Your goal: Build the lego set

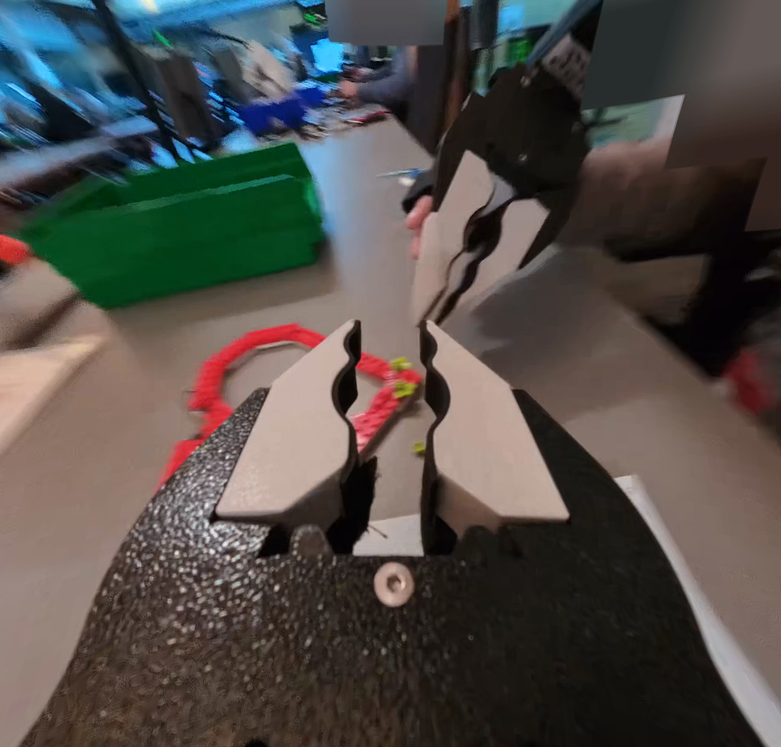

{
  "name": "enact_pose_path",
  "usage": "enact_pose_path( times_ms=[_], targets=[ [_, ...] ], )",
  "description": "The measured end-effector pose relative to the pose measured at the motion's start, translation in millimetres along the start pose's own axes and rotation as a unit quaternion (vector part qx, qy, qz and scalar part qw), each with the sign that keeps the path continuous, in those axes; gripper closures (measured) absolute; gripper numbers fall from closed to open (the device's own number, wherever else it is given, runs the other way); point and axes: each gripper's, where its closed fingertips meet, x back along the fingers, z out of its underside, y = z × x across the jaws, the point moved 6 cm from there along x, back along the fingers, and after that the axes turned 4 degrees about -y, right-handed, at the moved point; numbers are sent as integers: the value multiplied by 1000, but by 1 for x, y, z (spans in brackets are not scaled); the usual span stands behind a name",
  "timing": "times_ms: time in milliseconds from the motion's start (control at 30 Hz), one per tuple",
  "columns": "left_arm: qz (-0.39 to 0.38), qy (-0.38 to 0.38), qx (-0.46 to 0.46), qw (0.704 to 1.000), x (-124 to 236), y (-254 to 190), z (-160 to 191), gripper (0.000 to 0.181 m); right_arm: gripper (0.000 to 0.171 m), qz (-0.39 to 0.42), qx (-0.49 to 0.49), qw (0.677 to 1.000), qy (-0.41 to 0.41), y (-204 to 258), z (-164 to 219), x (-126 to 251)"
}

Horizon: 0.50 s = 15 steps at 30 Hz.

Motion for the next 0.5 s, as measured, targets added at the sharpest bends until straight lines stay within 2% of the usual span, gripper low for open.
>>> enact_pose_path(
  times_ms=[33,100,167,367,500],
  targets=[
    [29,4,48,998,-6,-4,0,155,166,20,27,999,-15,-1,-3,3],
    [50,21,106,993,-16,-8,4,158,166,54,67,996,-37,-3,-9,7],
    [60,30,125,990,-21,-12,8,164,166,72,93,992,-49,-3,-14,9],
    [92,-21,185,978,-18,-13,-2,169,166,97,152,982,-56,-1,-24,10],
    [103,-29,202,974,-18,-13,-1,171,166,104,165,979,-60,-1,-27,9]
  ],
)
